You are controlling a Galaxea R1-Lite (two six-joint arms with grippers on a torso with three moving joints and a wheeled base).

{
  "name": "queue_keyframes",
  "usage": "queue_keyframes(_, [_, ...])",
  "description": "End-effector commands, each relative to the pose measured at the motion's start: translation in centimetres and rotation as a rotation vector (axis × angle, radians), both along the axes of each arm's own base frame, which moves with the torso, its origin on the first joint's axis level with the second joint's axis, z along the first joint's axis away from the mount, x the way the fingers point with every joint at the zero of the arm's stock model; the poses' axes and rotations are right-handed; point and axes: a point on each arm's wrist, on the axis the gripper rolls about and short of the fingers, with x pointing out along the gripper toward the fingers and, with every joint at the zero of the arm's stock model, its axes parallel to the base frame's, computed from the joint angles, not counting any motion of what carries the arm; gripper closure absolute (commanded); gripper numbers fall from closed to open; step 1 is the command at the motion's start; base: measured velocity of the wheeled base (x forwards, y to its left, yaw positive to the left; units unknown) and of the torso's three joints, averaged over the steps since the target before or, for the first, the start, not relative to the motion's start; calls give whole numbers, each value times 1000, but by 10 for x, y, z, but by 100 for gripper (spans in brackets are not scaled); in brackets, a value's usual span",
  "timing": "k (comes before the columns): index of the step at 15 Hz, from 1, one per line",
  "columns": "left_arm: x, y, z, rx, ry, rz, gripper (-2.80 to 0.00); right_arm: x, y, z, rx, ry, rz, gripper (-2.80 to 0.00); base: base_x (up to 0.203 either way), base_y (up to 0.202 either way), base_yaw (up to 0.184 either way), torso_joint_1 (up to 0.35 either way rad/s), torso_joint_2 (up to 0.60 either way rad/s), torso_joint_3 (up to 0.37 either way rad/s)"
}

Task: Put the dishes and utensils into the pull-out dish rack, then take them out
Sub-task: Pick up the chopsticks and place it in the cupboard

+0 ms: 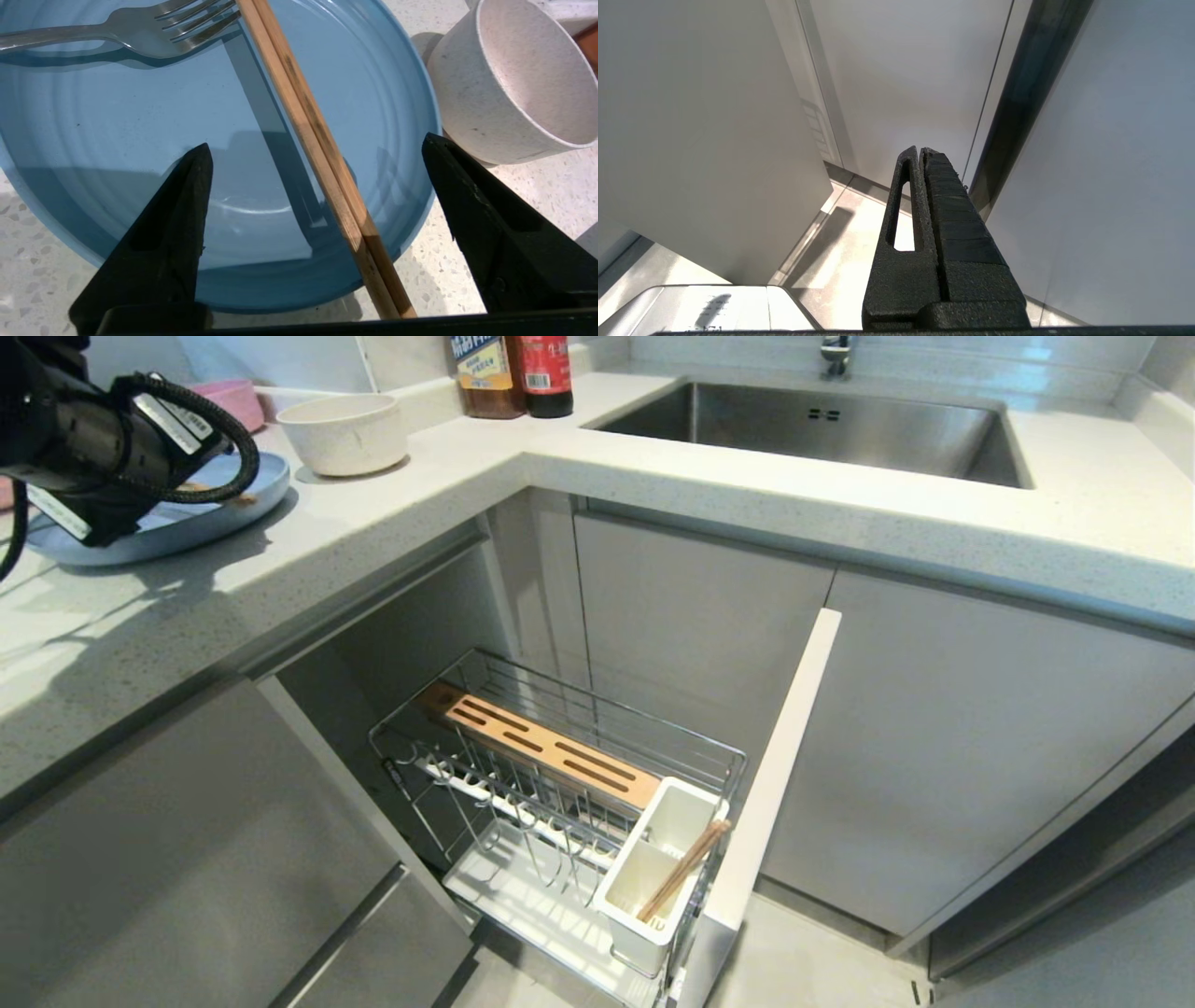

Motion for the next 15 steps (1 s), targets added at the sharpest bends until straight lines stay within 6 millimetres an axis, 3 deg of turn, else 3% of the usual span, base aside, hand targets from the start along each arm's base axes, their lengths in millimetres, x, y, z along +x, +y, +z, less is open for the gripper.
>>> queue_keyframes(1, [1,0,-1,-1,4,7,-280,0,0,0,0,2,0,0,0,0,0,0,0,0])
queue_keyframes(13, [6,0,-4,12,14,12,-280,0,0,0,0,2,0,0,0,0,0,0,0,0])
queue_keyframes(14, [7,0,-5,14,20,12,0,0,0,0,0,2,0,0,0,0,0,0,0,0])
queue_keyframes(15, [8,1,-5,15,22,16,0,0,0,0,0,2,0,0,0,0,0,0,0,0])
